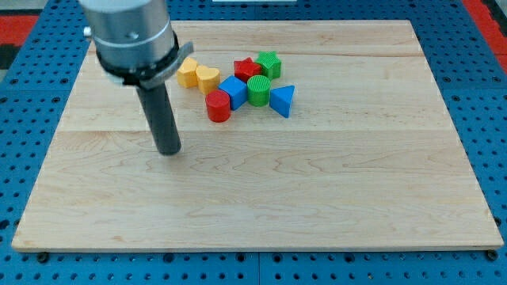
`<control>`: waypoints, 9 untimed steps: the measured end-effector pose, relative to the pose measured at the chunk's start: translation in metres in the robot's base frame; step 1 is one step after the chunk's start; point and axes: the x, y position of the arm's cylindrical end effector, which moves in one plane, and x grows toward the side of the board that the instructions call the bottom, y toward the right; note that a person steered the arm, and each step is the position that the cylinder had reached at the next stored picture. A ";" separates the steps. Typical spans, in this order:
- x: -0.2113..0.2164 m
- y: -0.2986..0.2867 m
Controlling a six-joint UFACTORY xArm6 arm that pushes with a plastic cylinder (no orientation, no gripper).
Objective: Point your arm towards the blue triangle
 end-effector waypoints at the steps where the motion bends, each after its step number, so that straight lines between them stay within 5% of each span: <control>1: 0.057 0.000; 3: 0.066 0.124; 5: -0.016 0.235; 9: -0.124 0.242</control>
